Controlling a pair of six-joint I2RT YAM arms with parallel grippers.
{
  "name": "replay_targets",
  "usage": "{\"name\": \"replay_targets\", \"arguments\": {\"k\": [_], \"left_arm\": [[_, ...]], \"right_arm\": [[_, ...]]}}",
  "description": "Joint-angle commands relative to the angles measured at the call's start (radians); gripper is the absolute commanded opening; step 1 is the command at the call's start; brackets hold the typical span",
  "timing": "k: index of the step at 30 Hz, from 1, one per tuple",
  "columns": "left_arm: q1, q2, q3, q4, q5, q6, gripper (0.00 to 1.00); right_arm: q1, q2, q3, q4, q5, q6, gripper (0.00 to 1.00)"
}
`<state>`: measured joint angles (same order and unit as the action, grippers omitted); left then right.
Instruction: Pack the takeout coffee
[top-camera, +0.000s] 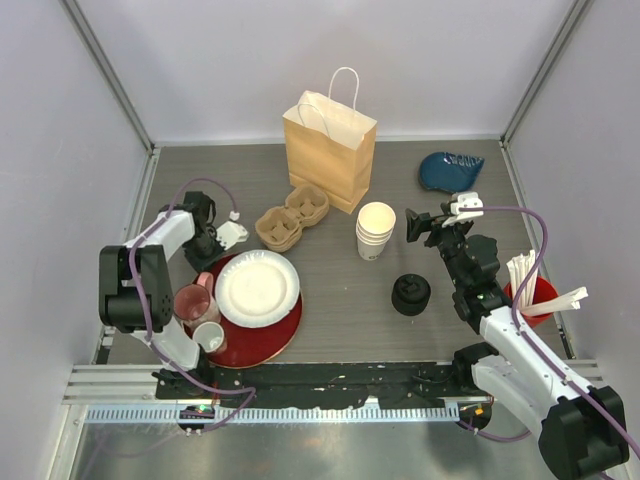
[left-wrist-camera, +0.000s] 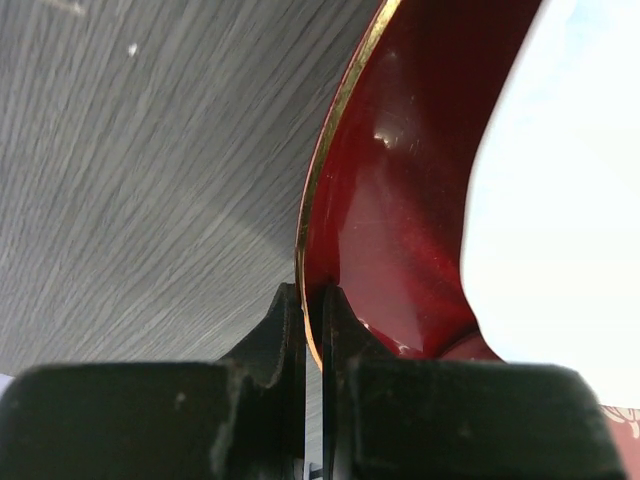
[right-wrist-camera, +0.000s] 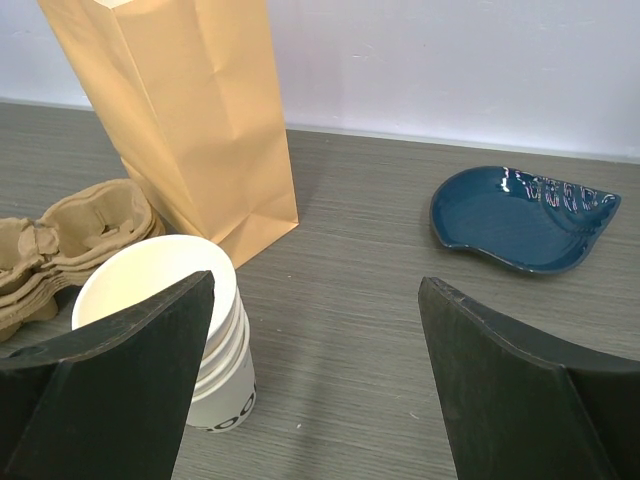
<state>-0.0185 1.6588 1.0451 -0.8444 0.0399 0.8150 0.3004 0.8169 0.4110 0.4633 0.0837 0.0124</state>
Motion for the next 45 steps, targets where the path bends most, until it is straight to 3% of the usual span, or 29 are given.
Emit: {"name": "replay_targets", "arguments": {"k": [1,15,21,30,38,45], "left_arm": [[0.069,0.001,0.02,-0.022,-0.143,0.197,0.0],[0.238,0.093,0.069,0.053,-0.216,0.234,0.0],[0.308,0.153,0.131,0.145,-0.236,0.122,0.0],[0.345,0.32,0.372,0.169,-0.229,-0.118,0.0],[0.344,0.461,0.544,0.183,-0.195,-0.215,0.0],[0.324,0.6,0.783,0.156,-0.192,-0.292,0.0]], "right_arm": [[0.005,-0.015,0.002,0.054,-0.004,-0.009,0.89],[0.006,-0.03,0.0,0.052,-0.001,-0.009,0.89],[0.006,-0.025,0.0,0.055,-0.004,-0.008,0.89],[0.006,-0.028,0.002,0.048,-0.006,-0.008,0.89],[0.005,-0.025,0.012,0.037,-0.007,-0.009,0.89],[0.006,-0.015,0.018,0.023,-0.009,-0.009,0.89]]}}
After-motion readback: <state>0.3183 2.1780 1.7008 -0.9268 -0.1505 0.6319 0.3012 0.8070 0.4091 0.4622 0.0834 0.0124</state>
